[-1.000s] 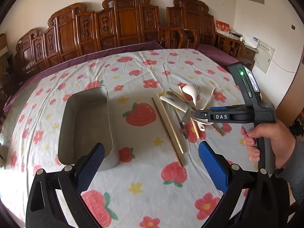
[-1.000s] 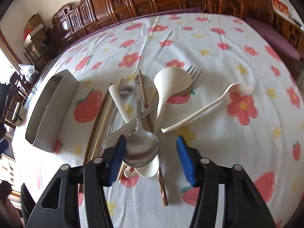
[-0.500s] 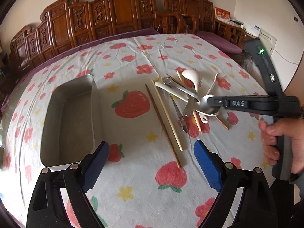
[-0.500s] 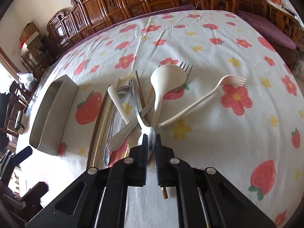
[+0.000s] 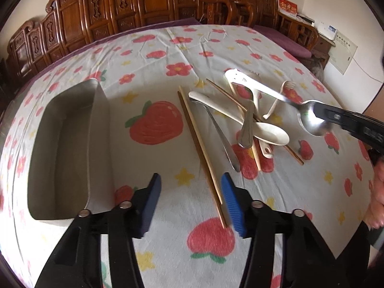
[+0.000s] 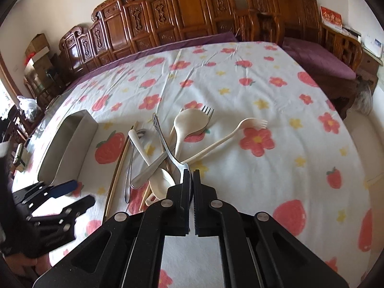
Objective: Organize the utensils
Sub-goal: 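Grasp a wooden chopstick with the left gripper while the right gripper holds the metal spoon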
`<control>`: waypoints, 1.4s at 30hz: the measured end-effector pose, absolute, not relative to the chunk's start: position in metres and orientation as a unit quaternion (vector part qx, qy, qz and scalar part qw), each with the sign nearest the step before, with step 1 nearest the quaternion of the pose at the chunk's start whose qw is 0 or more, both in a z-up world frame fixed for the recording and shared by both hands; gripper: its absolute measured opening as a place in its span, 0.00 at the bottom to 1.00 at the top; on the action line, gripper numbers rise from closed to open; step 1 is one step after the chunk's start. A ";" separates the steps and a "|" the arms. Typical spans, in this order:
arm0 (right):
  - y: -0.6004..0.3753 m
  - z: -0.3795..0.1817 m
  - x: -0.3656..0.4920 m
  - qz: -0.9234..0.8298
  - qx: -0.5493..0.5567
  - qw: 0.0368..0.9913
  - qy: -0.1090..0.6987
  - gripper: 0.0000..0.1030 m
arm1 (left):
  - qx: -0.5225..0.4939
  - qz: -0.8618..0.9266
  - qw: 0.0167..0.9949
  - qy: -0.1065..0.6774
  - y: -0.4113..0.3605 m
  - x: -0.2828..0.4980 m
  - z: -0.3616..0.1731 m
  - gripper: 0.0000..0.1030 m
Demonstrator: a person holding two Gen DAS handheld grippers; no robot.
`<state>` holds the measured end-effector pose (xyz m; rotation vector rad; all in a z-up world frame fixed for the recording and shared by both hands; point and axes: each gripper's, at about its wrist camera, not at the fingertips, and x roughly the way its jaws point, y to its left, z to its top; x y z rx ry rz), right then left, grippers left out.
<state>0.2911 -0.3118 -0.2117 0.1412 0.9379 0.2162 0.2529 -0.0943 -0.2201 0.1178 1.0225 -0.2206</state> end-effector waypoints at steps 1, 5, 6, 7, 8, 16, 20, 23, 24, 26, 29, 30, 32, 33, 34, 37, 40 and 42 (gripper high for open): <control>-0.313 -0.211 0.289 0.104 0.067 0.885 0.449 0.03 | 0.056 -0.103 0.863 0.491 -0.095 0.256 -0.222 0.42; -0.317 -0.212 0.282 0.108 0.062 0.886 0.446 0.03 | 0.066 -0.094 0.857 0.502 -0.101 0.268 -0.231 0.34; -0.317 -0.213 0.281 0.108 0.062 0.887 0.445 0.03 | 0.068 -0.093 0.857 0.503 -0.102 0.270 -0.233 0.33; -0.318 -0.214 0.280 0.109 0.061 0.886 0.446 0.03 | 0.068 -0.092 0.855 0.506 -0.104 0.273 -0.235 0.33; -0.317 -0.215 0.280 0.110 0.057 0.886 0.447 0.03 | 0.069 -0.091 0.853 0.509 -0.105 0.275 -0.237 0.33; -0.319 -0.212 0.279 0.113 0.054 0.888 0.442 0.03 | 0.089 -0.075 0.850 0.513 -0.111 0.283 -0.242 0.33; -0.319 -0.210 0.278 0.115 0.056 0.889 0.441 0.03 | 0.054 -0.077 0.840 0.535 -0.097 0.278 -0.241 0.33; -0.319 -0.208 0.278 0.115 0.056 0.889 0.439 0.03 | 0.035 -0.084 0.840 0.535 -0.088 0.267 -0.238 0.33; -0.319 -0.208 0.278 0.116 0.056 0.889 0.439 0.03 | 0.033 -0.087 0.840 0.535 -0.088 0.264 -0.237 0.33; -0.318 -0.208 0.278 0.116 0.056 0.889 0.440 0.03 | 0.034 -0.097 0.838 0.536 -0.089 0.254 -0.237 0.33; -0.317 -0.209 0.278 0.113 0.052 0.888 0.442 0.03 | 0.037 -0.110 0.834 0.539 -0.096 0.242 -0.238 0.33; -0.317 -0.209 0.278 0.113 0.050 0.888 0.443 0.03 | 0.039 -0.114 0.833 0.541 -0.098 0.239 -0.238 0.33; -0.317 -0.211 0.277 0.112 0.049 0.888 0.444 0.03 | 0.047 -0.118 0.829 0.544 -0.105 0.235 -0.241 0.33; -0.317 -0.211 0.277 0.111 0.049 0.887 0.445 0.03 | 0.054 -0.117 0.828 0.546 -0.108 0.234 -0.243 0.33; -0.317 -0.212 0.277 0.111 0.049 0.887 0.445 0.03 | 0.061 -0.114 0.826 0.548 -0.111 0.233 -0.246 0.33; -0.316 -0.212 0.277 0.111 0.049 0.887 0.446 0.03 | 0.077 -0.106 0.827 0.547 -0.115 0.233 -0.248 0.28; -0.315 -0.213 0.277 0.112 0.048 0.887 0.445 0.03 | 0.074 -0.104 0.826 0.549 -0.114 0.235 -0.248 0.06; -0.313 -0.213 0.276 0.113 0.046 0.887 0.446 0.03 | 0.071 -0.101 0.825 0.551 -0.112 0.237 -0.247 0.06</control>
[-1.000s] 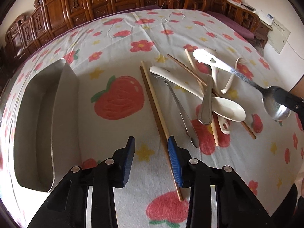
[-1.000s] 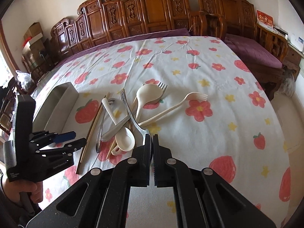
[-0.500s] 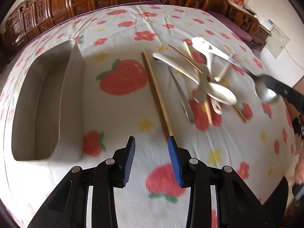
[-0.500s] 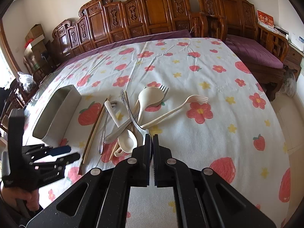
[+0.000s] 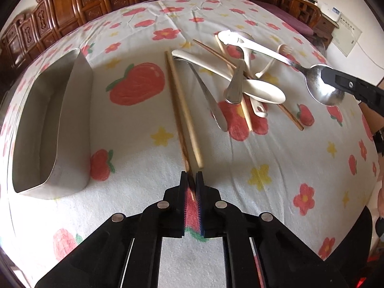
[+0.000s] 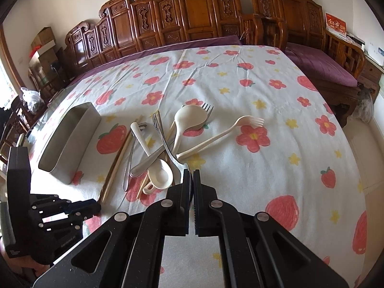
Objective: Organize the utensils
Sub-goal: 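Grasp a wooden chopstick with the left gripper while the right gripper holds the metal spoon, then carry the chopstick and metal spoon over the metal tray with both grippers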
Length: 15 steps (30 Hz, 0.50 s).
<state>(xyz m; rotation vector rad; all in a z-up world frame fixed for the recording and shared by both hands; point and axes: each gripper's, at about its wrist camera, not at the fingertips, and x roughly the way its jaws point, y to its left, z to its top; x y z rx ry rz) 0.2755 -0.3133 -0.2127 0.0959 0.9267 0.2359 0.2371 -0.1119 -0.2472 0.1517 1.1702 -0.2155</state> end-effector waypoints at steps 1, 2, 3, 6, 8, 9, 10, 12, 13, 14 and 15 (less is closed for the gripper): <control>-0.312 -0.212 0.275 0.114 0.045 0.887 0.446 0.03 | 0.072 -0.097 0.827 0.549 -0.110 0.238 -0.246 0.05; -0.311 -0.212 0.274 0.114 0.044 0.887 0.445 0.03 | 0.070 -0.093 0.829 0.546 -0.108 0.238 -0.245 0.05; -0.309 -0.211 0.273 0.115 0.043 0.887 0.444 0.03 | 0.067 -0.091 0.831 0.544 -0.106 0.238 -0.243 0.05; -0.304 -0.207 0.272 0.116 0.039 0.889 0.441 0.03 | 0.055 -0.086 0.842 0.529 -0.097 0.238 -0.231 0.04; -0.300 -0.204 0.271 0.113 0.037 0.891 0.438 0.03 | 0.049 -0.085 0.849 0.519 -0.090 0.237 -0.221 0.04; -0.297 -0.202 0.270 0.112 0.036 0.893 0.435 0.03 | 0.046 -0.084 0.852 0.515 -0.088 0.237 -0.218 0.04; -0.295 -0.200 0.269 0.111 0.034 0.894 0.433 0.03 | 0.042 -0.083 0.855 0.511 -0.084 0.237 -0.213 0.04; -0.291 -0.195 0.268 0.108 0.032 0.897 0.427 0.03 | 0.033 -0.080 0.862 0.500 -0.076 0.236 -0.205 0.04; -0.290 -0.193 0.268 0.107 0.032 0.898 0.425 0.03 | 0.028 -0.080 0.865 0.495 -0.073 0.236 -0.201 0.04; -0.288 -0.191 0.268 0.106 0.033 0.899 0.424 0.03 | 0.023 -0.079 0.867 0.491 -0.069 0.235 -0.197 0.04; -0.287 -0.189 0.268 0.105 0.034 0.900 0.422 0.03 | 0.020 -0.079 0.869 0.488 -0.066 0.234 -0.193 0.04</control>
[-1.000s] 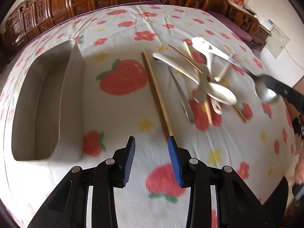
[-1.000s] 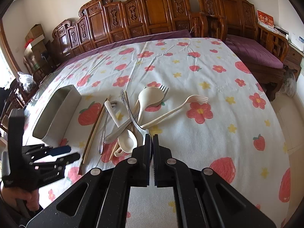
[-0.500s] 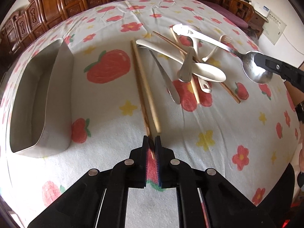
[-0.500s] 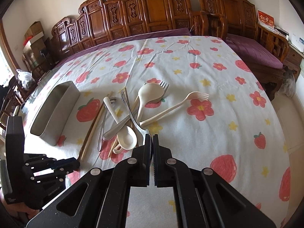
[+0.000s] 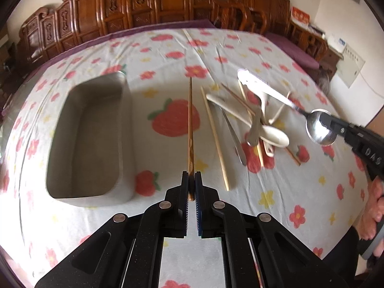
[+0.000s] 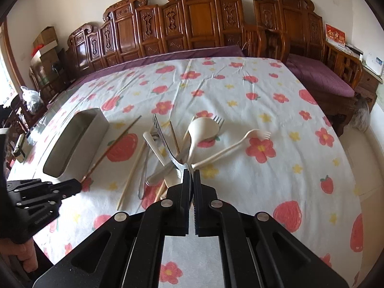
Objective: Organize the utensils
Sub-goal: 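Carry the chopstick and metal spoon over the metal tray with both grippers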
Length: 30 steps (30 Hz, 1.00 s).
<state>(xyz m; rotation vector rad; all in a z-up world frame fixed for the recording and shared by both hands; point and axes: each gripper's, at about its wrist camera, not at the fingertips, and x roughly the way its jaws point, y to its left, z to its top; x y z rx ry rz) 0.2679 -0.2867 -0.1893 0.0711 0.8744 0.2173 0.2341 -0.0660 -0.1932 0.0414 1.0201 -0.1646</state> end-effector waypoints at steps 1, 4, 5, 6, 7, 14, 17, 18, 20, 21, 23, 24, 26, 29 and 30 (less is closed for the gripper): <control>-0.285 -0.188 0.268 0.105 0.036 0.900 0.422 0.03 | 0.015 -0.078 0.872 0.482 -0.062 0.233 -0.188 0.04; -0.277 -0.183 0.270 0.107 0.035 0.901 0.419 0.03 | 0.008 -0.075 0.880 0.469 -0.052 0.229 -0.174 0.04; -0.274 -0.182 0.270 0.108 0.035 0.901 0.419 0.03 | 0.005 -0.073 0.882 0.465 -0.047 0.229 -0.169 0.04; -0.270 -0.180 0.271 0.110 0.035 0.901 0.418 0.03 | 0.004 -0.072 0.883 0.463 -0.043 0.228 -0.166 0.04; -0.264 -0.177 0.272 0.114 0.034 0.902 0.416 0.03 | 0.003 -0.068 0.885 0.460 -0.038 0.228 -0.162 0.04; -0.221 -0.166 0.281 0.135 0.028 0.902 0.408 0.03 | -0.012 -0.040 0.890 0.454 0.004 0.230 -0.155 0.04; -0.195 -0.162 0.286 0.146 0.020 0.901 0.407 0.03 | -0.018 -0.031 0.888 0.459 0.021 0.235 -0.160 0.04; -0.189 -0.161 0.287 0.150 0.018 0.901 0.406 0.03 | -0.020 -0.029 0.886 0.461 0.027 0.237 -0.163 0.04; -0.171 -0.160 0.290 0.156 0.011 0.900 0.406 0.03 | -0.022 -0.023 0.885 0.464 0.037 0.239 -0.168 0.04; -0.162 -0.161 0.292 0.159 0.008 0.899 0.407 0.03 | -0.023 -0.020 0.884 0.466 0.040 0.240 -0.170 0.04; -0.149 -0.162 0.295 0.165 0.005 0.897 0.411 0.03 | -0.032 -0.017 0.882 0.470 0.049 0.242 -0.174 0.04; -0.144 -0.162 0.296 0.167 0.003 0.896 0.411 0.03 | -0.035 -0.015 0.882 0.470 0.052 0.241 -0.175 0.04; -0.132 -0.163 0.299 0.170 0.000 0.894 0.414 0.03 | -0.036 -0.014 0.880 0.474 0.056 0.243 -0.177 0.04; -0.120 -0.166 0.304 0.173 -0.003 0.892 0.418 0.03 | -0.039 -0.009 0.879 0.475 0.061 0.250 -0.180 0.04; -0.116 -0.167 0.305 0.174 -0.005 0.891 0.419 0.03 | -0.038 -0.009 0.879 0.475 0.062 0.250 -0.180 0.04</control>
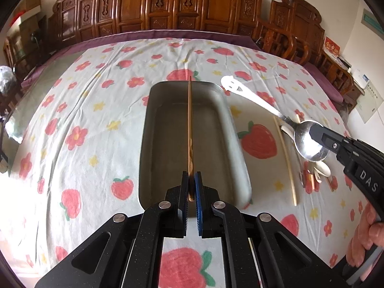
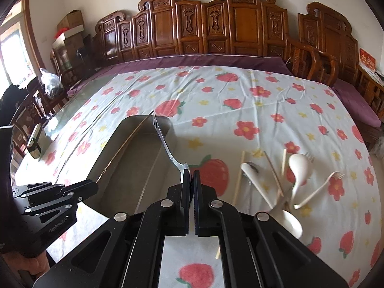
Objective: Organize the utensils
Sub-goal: 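Carry the chopstick and metal spoon over the metal tray with both grippers, then open the right gripper to drop the spoon while the left releases the chopstick into the tray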
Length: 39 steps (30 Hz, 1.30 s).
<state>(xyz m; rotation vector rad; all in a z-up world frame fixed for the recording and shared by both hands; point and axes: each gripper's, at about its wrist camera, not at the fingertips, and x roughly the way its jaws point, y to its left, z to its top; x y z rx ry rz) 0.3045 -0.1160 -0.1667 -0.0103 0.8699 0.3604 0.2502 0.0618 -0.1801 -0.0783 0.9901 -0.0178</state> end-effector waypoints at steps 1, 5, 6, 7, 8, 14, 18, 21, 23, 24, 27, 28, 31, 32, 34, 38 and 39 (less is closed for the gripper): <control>-0.111 -0.167 0.305 0.175 -0.008 0.891 0.420 0.03 | -0.037 -0.010 0.879 0.475 0.062 0.252 -0.181 0.04; -0.096 -0.168 0.305 0.180 -0.020 0.889 0.421 0.03 | -0.051 -0.019 0.880 0.471 0.070 0.250 -0.181 0.04; -0.093 -0.169 0.304 0.181 -0.023 0.889 0.421 0.03 | -0.056 -0.022 0.880 0.472 0.071 0.249 -0.182 0.04; -0.092 -0.169 0.304 0.182 -0.024 0.888 0.421 0.03 | -0.061 -0.024 0.879 0.472 0.073 0.248 -0.183 0.00; -0.089 -0.170 0.303 0.183 -0.026 0.888 0.421 0.03 | -0.064 -0.026 0.879 0.472 0.073 0.246 -0.183 0.00; -0.080 -0.174 0.300 0.181 -0.029 0.886 0.426 0.03 | -0.068 -0.031 0.884 0.461 0.076 0.235 -0.178 0.00; -0.075 -0.174 0.300 0.174 -0.026 0.888 0.425 0.03 | -0.077 -0.031 0.891 0.447 0.083 0.232 -0.169 0.00; -0.064 -0.179 0.305 0.164 -0.034 0.887 0.429 0.03 | -0.076 -0.023 0.895 0.439 0.091 0.231 -0.166 0.00; -0.055 -0.183 0.309 0.153 -0.041 0.888 0.432 0.04 | -0.071 -0.019 0.898 0.435 0.096 0.230 -0.164 0.00; -0.051 -0.184 0.312 0.148 -0.042 0.888 0.433 0.04 | -0.069 -0.018 0.899 0.432 0.098 0.229 -0.162 0.00; -0.039 -0.188 0.320 0.136 -0.040 0.889 0.435 0.04 | -0.064 -0.014 0.904 0.423 0.105 0.227 -0.158 0.00; -0.036 -0.189 0.323 0.131 -0.040 0.890 0.435 0.04 | -0.062 -0.013 0.905 0.420 0.107 0.227 -0.157 0.00; -0.028 -0.189 0.328 0.126 -0.031 0.891 0.435 0.06 | -0.058 -0.011 0.907 0.417 0.112 0.227 -0.156 0.00; -0.026 -0.189 0.329 0.129 -0.028 0.890 0.436 0.07 | -0.058 -0.012 0.907 0.417 0.113 0.227 -0.156 0.00; -0.022 -0.189 0.326 0.143 -0.023 0.888 0.437 0.12 | -0.061 -0.014 0.906 0.418 0.116 0.228 -0.157 0.00; -0.020 -0.187 0.311 0.214 -0.004 0.874 0.437 0.22 | -0.063 -0.016 0.906 0.419 0.118 0.229 -0.159 0.00; -0.021 -0.187 0.309 0.223 -0.003 0.872 0.435 0.22 | -0.063 -0.018 0.906 0.419 0.118 0.229 -0.159 0.00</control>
